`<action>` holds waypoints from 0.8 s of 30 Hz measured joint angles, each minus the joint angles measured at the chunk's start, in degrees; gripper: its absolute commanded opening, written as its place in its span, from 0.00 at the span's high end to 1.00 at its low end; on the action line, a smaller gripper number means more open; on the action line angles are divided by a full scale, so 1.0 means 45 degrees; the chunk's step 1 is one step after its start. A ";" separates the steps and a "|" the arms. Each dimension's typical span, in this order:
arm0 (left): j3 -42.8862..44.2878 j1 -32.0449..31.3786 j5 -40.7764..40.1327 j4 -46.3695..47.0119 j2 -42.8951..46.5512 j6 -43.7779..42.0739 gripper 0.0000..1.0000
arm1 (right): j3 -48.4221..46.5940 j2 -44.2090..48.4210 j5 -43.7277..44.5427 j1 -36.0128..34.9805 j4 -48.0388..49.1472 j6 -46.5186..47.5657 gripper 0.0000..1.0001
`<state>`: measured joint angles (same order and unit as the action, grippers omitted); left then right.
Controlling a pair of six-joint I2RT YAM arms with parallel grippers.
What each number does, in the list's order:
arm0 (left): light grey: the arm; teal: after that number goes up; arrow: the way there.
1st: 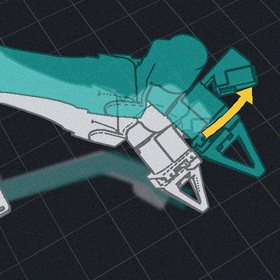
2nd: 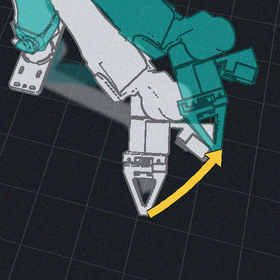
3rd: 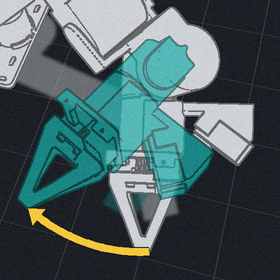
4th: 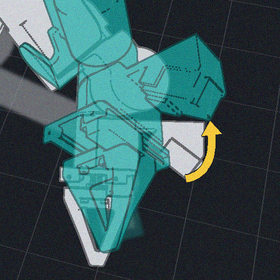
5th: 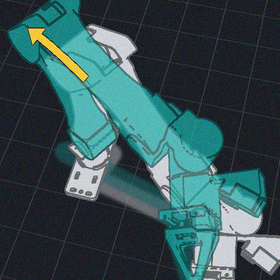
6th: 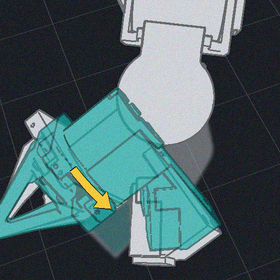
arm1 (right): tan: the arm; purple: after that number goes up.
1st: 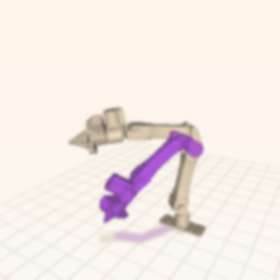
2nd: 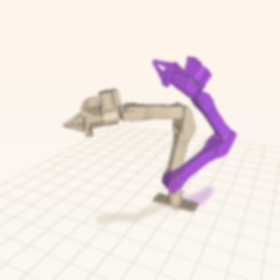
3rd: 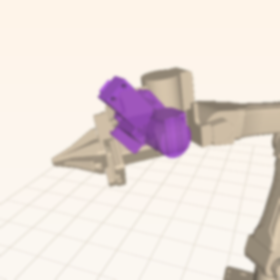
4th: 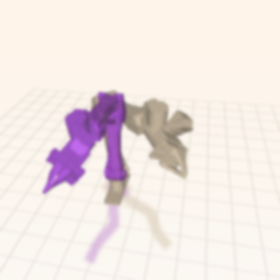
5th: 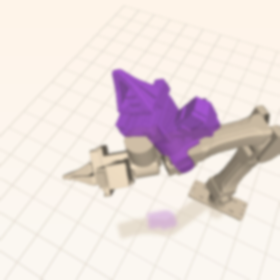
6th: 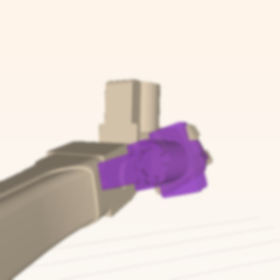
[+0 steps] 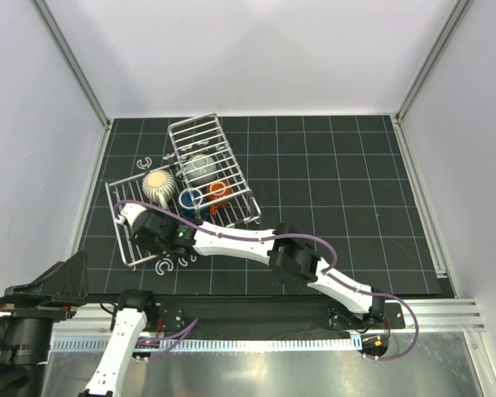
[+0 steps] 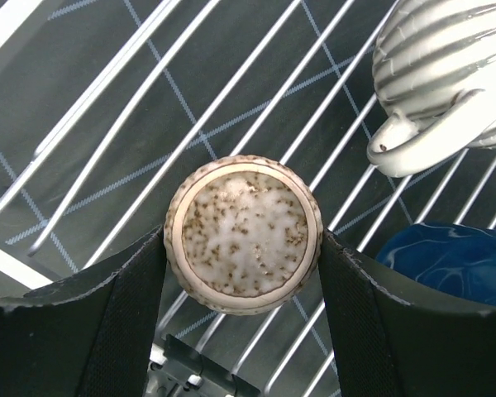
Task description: Load the cups into the dish rack
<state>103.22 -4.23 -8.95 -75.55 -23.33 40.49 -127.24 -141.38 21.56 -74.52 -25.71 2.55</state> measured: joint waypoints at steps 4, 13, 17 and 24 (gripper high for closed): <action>-0.0180 0.0000 0.0044 -0.0015 -0.0005 0.0117 0.29 | 0.0005 0.0000 -0.0024 0.0000 -0.0005 0.0000 0.57; -0.0675 0.0000 0.0277 0.0136 -0.0049 0.0287 0.28 | -0.0005 0.0267 0.0121 0.0000 -0.0568 0.0185 0.00; -0.0923 0.0000 0.0330 0.0772 -0.0272 0.0321 0.28 | -0.0039 0.1185 0.0316 0.0005 -0.1073 0.0335 0.00; -0.2244 0.0005 0.0748 0.2701 -0.0787 0.0661 0.32 | -0.0204 0.4770 0.0661 0.0379 -0.2331 0.0204 0.00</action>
<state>93.12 -4.21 -5.58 -63.40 -26.87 43.46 -128.16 -119.92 24.53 -72.82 -36.21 3.46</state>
